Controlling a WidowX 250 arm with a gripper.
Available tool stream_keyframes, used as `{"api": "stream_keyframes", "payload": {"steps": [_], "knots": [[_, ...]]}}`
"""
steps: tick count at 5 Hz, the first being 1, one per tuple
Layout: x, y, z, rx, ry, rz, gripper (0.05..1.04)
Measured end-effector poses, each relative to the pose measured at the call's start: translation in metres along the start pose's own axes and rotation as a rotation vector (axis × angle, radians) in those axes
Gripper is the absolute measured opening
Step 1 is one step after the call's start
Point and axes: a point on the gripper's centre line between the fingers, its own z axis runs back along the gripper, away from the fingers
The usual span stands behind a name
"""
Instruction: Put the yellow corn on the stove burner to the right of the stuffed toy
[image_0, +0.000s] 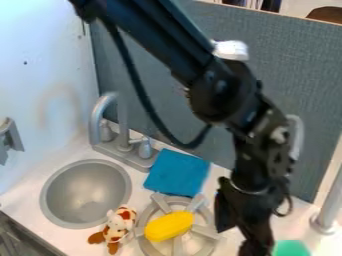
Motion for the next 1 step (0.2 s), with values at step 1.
{"api": "stream_keyframes", "payload": {"steps": [1], "knots": [[0.0180, -0.0028, 0.0022, 0.004, 0.000, 0.009, 1.001]]}}
